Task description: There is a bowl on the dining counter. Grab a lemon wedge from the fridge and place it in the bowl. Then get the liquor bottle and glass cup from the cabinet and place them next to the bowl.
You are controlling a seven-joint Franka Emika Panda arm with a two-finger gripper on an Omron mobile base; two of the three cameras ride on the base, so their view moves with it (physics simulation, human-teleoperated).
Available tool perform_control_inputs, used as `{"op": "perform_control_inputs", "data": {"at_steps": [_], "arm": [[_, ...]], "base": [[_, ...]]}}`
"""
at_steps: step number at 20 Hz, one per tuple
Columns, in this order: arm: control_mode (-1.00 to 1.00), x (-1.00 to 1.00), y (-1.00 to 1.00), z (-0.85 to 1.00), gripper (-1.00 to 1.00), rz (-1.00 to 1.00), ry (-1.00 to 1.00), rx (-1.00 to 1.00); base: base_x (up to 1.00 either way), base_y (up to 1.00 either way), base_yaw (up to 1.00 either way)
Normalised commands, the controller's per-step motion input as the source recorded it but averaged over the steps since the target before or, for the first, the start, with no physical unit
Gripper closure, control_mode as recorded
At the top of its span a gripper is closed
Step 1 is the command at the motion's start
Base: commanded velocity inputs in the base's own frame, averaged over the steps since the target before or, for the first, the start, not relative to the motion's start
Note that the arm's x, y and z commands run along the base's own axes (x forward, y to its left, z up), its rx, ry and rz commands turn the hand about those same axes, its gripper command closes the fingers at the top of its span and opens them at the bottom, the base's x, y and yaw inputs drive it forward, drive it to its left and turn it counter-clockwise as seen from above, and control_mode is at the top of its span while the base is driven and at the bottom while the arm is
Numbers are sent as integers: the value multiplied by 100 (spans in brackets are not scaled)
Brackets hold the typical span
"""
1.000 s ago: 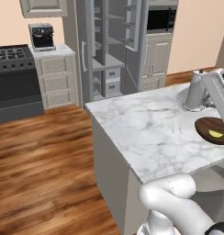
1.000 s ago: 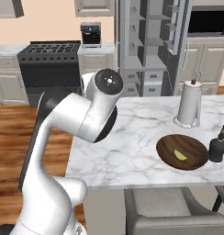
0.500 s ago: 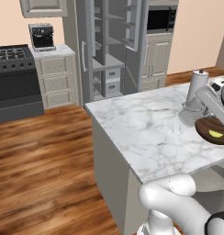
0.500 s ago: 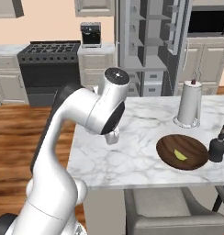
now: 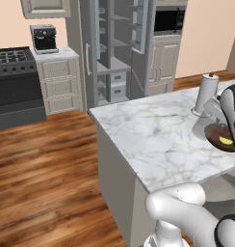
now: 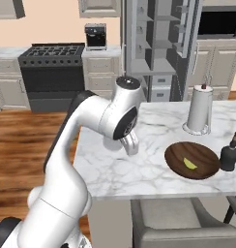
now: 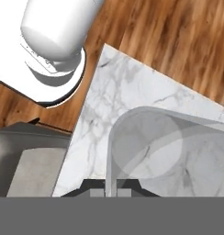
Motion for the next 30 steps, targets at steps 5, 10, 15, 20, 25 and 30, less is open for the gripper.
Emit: {"op": "perform_control_inputs", "data": {"at_steps": [5,10,15,20,25,30], "arm": [[-100,17,-18,-61,100,-4,0,-17],[-100,20,-20,-52,100,-3,0,-8],[-100,21,-23,-50,100,-1,0,-5],[-100,38,-13,-45,100,0,0,-3],[-100,41,-8,-40,100,0,0,-3],[-100,21,-19,-34,100,0,0,0]], "base": [[0,0,0],[0,0,0],[0,0,0],[0,0,0],[0,0,0],[0,0,0]]}}
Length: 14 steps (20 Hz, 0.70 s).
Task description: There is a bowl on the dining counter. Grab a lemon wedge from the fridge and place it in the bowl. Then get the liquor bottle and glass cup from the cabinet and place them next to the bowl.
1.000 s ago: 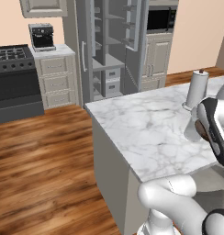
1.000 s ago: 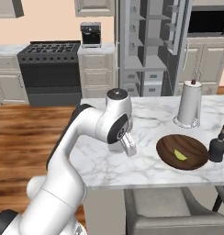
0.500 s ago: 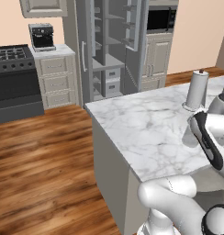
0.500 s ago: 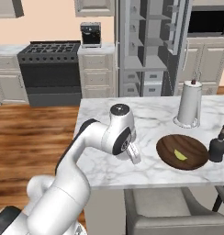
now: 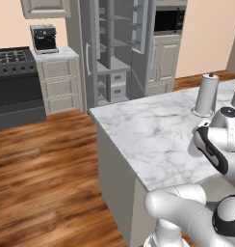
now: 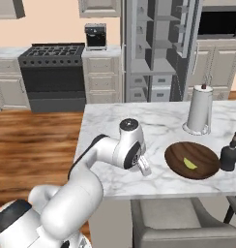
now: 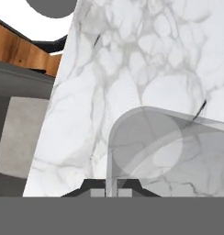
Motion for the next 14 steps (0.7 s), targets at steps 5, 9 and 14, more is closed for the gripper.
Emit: {"op": "perform_control_inputs", "data": {"at_steps": [5,9,14], "arm": [[-100,14,-28,-22,100,0,1,0],[-100,23,-16,-20,100,0,1,0],[-100,17,-9,-17,100,0,0,0]], "base": [[0,0,0],[0,0,0],[0,0,0]]}}
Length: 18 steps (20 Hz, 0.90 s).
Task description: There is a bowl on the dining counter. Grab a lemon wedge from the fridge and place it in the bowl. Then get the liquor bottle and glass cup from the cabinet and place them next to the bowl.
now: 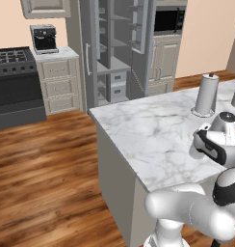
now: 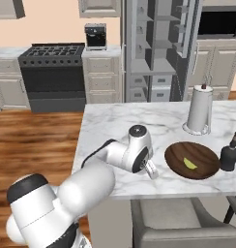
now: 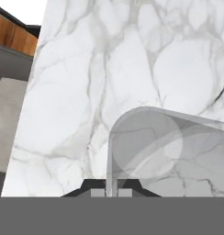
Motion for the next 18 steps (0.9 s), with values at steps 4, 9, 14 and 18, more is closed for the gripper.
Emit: {"op": "perform_control_inputs", "data": {"at_steps": [4,9,14,18], "arm": [[-100,14,-5,-15,100,0,1,0],[-100,15,0,-14,100,0,3,0],[-100,13,0,-15,100,0,3,0],[-100,9,0,-15,100,0,3,0]], "base": [[0,0,0],[0,0,0],[0,0,0],[0,0,0]]}}
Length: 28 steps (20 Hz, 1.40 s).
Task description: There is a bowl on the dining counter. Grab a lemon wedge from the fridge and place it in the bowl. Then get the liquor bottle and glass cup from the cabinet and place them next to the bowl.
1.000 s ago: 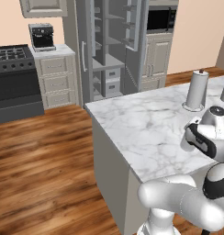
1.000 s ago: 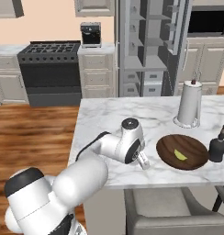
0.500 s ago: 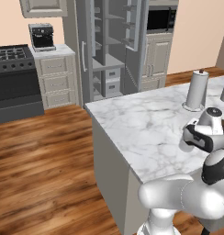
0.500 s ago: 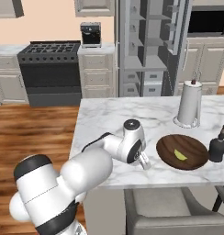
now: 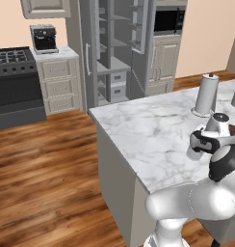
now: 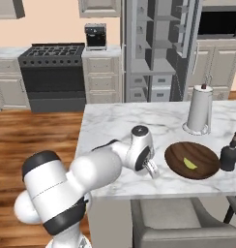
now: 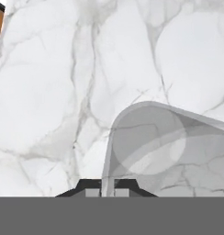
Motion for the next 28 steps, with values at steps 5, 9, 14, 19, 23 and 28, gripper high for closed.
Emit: {"op": "perform_control_inputs", "data": {"at_steps": [5,9,14,19,23,28], "arm": [[-100,8,0,-19,100,0,3,0],[-100,-3,0,-9,-100,0,0,0],[-100,-30,0,6,-100,0,-6,0],[-100,-53,0,49,-100,-3,-18,0],[-100,-48,0,79,-100,-2,-21,0],[-100,-52,0,84,-100,-3,-17,0]], "base": [[0,0,0],[0,0,0],[0,0,0],[0,0,0],[0,0,0],[0,0,0]]}}
